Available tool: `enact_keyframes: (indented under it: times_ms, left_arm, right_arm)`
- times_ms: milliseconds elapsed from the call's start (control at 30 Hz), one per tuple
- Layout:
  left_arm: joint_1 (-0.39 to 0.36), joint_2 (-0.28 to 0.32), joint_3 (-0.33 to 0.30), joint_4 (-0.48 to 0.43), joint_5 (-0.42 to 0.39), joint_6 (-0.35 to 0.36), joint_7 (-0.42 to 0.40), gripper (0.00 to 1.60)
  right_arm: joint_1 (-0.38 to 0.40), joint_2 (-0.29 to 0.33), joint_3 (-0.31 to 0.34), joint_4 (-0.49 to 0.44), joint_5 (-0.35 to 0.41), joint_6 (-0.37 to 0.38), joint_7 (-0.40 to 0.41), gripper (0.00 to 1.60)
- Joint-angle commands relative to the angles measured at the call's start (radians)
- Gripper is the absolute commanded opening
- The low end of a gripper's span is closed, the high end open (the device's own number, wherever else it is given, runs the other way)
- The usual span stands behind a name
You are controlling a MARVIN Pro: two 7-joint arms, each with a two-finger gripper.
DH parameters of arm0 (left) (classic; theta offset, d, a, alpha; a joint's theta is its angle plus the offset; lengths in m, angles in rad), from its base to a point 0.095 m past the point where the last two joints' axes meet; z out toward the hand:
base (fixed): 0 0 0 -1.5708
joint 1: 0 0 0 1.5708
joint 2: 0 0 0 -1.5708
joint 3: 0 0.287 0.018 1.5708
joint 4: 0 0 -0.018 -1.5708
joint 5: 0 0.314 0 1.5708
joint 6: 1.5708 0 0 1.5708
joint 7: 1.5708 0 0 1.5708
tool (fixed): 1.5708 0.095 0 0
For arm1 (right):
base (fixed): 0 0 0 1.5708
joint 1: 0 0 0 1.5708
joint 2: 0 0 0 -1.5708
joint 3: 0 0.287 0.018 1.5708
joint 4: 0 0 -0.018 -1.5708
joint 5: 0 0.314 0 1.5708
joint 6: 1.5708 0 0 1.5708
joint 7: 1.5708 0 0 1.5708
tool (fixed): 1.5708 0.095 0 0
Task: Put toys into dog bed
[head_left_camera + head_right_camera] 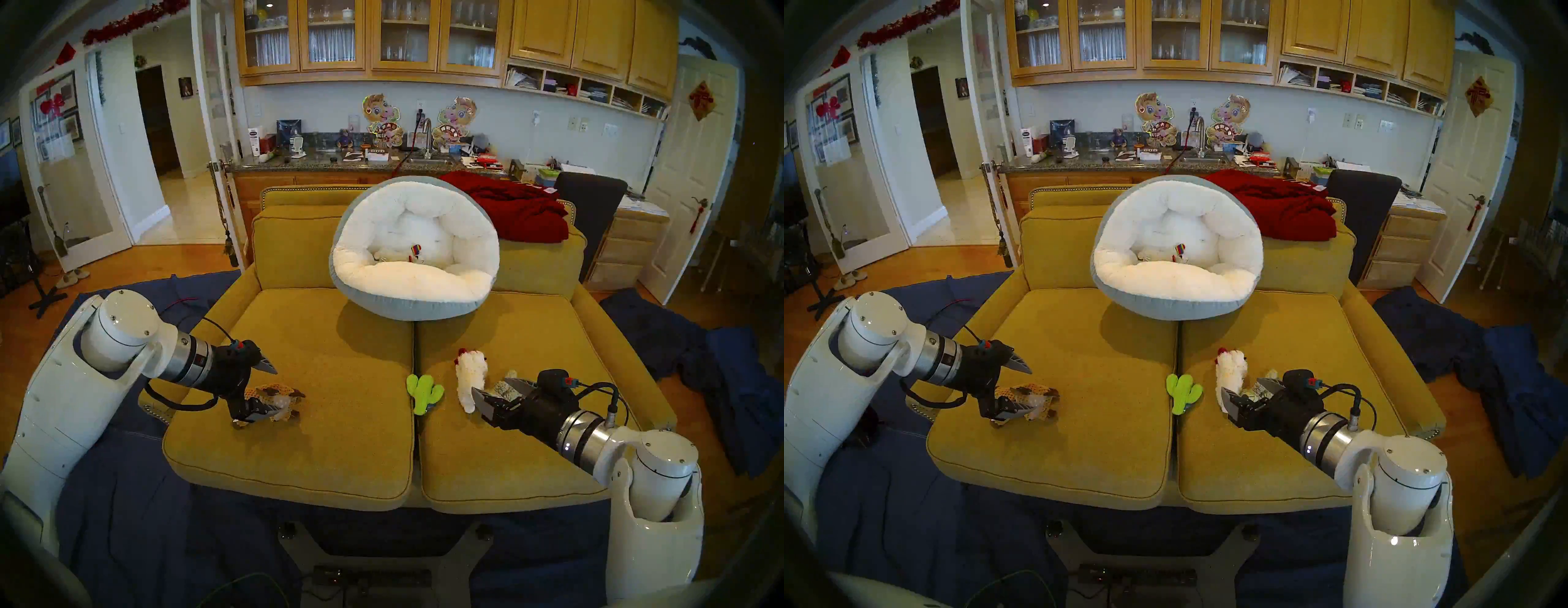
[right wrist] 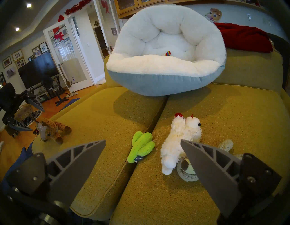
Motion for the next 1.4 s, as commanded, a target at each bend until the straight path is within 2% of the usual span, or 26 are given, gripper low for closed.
enact_keyframes:
  times_ms: [0, 600, 1300, 1333, 1367]
  left_arm:
    - [-0.009, 0.005, -0.004, 0.004, 0.003, -0.006, 0.001, 1.6]
    - [0.008, 0.011, 0.0, 0.022, 0.018, -0.03, 0.002, 1.6]
    - [0.006, -0.021, 0.026, 0.06, 0.076, -0.061, 0.082, 1.6]
    - [0.007, -0.022, 0.025, 0.06, 0.078, -0.062, 0.083, 1.57]
    - [0.007, -0.023, 0.025, 0.059, 0.079, -0.062, 0.084, 1.33]
  right_arm:
    - [0.01, 0.003, -0.002, -0.032, 0.0, -0.007, 0.0, 1.6]
    - [0.01, 0.002, -0.002, -0.032, 0.0, -0.007, 0.0, 1.6]
    - [0.01, 0.002, -0.002, -0.032, 0.0, -0.007, 0.0, 1.6]
    - [0.01, 0.002, -0.002, -0.032, 0.0, -0.007, 0.0, 1.6]
    - [0.01, 0.002, -0.002, -0.032, 0.0, -0.007, 0.0, 1.6]
